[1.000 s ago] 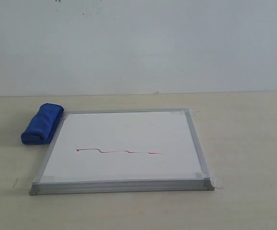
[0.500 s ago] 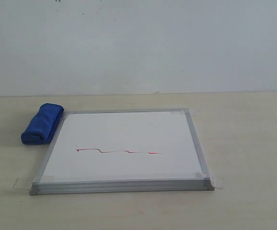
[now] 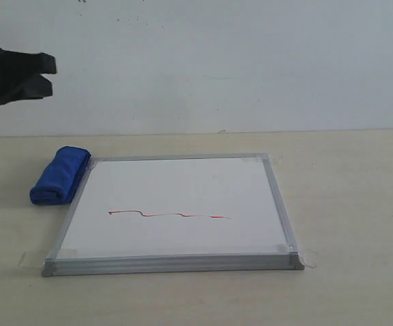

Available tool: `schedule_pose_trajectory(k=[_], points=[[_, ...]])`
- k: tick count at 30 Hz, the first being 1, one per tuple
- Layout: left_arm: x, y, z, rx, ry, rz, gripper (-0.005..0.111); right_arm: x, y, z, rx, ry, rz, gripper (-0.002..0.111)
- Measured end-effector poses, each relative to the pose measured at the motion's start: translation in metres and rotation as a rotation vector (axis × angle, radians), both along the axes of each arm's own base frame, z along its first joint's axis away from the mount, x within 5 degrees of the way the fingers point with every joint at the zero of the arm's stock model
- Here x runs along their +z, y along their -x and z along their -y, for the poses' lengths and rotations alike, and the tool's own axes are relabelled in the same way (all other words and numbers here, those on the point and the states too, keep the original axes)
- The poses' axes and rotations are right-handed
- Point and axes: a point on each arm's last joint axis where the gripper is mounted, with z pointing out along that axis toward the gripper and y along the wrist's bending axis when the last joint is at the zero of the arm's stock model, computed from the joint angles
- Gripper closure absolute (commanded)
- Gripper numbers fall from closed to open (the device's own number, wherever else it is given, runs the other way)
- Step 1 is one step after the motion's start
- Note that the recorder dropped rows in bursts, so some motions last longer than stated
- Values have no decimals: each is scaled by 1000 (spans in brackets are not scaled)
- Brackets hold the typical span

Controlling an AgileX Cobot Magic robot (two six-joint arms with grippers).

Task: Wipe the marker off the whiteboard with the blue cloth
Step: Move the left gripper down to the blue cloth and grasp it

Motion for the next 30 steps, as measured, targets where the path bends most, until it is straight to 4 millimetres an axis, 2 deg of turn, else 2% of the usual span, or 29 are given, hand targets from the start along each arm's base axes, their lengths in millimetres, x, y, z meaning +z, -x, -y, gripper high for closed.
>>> schedule_pose_trajectory(k=[3,4,8,15,21,30], points=[[-24,-29,-3,-25,-49,-48,39,0,0,0,0,0,0,107],[-31,-37,-4,-35,-71,-61,33,0,0,0,0,0,0,107],[-49,-63,-8,-54,-139,-89,34,0,0,0,0,0,0,107],[-70,-89,-17,-25,-207,-136,34,0,0,0,0,0,0,107],[-88,-98,-25,-12,-300,-190,33,0,0,0,0,0,0,107],[-126,-101,-34,-5,-308,-331,31,0,0,0,0,0,0,107]])
